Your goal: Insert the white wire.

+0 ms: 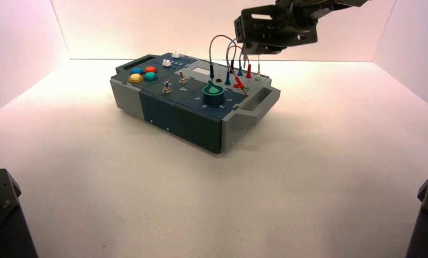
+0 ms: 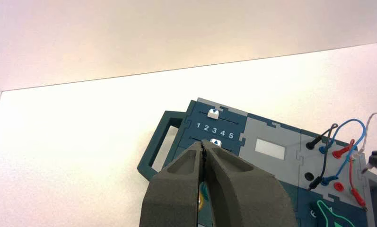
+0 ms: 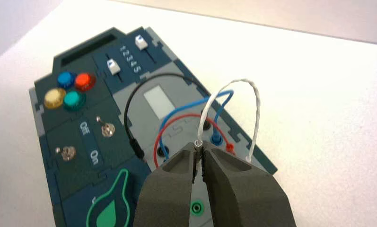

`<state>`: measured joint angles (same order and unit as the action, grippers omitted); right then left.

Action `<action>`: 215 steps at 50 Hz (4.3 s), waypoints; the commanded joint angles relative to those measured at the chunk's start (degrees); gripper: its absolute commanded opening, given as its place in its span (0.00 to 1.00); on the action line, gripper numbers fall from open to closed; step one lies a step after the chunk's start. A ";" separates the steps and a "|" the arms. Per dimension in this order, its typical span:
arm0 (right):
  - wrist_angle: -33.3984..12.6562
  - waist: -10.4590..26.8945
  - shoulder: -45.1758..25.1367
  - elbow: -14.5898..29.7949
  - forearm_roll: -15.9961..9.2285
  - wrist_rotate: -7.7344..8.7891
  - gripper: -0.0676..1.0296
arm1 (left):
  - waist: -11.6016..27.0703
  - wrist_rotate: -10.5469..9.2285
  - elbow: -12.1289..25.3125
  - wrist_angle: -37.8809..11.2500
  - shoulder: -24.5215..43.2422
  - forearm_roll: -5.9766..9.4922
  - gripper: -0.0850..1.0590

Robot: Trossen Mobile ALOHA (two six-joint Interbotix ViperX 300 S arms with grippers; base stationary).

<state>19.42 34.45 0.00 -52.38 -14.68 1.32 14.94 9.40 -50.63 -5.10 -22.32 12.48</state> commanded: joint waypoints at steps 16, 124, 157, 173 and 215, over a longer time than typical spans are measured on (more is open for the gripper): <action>6.15 0.26 0.26 -0.70 -0.09 -2.11 0.04 | -0.79 0.09 1.67 1.58 0.97 -0.09 0.05; 7.03 1.23 -3.25 -2.46 0.53 -2.90 0.04 | -2.64 0.44 1.49 1.93 0.09 -0.18 0.05; 6.59 1.32 -2.29 -3.69 0.35 -2.99 0.04 | -2.64 0.44 1.76 1.93 -0.09 -0.18 0.05; 5.71 2.29 -3.96 -2.90 0.26 -3.16 0.04 | -2.55 0.44 1.76 2.02 0.09 -0.18 0.05; 5.63 2.37 -4.57 -2.46 0.26 -2.64 0.04 | -2.64 0.44 1.76 2.37 0.44 -0.18 0.05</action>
<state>24.79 36.65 -5.27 -55.90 -14.50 -1.32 12.92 9.49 -50.54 -3.16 -21.45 12.39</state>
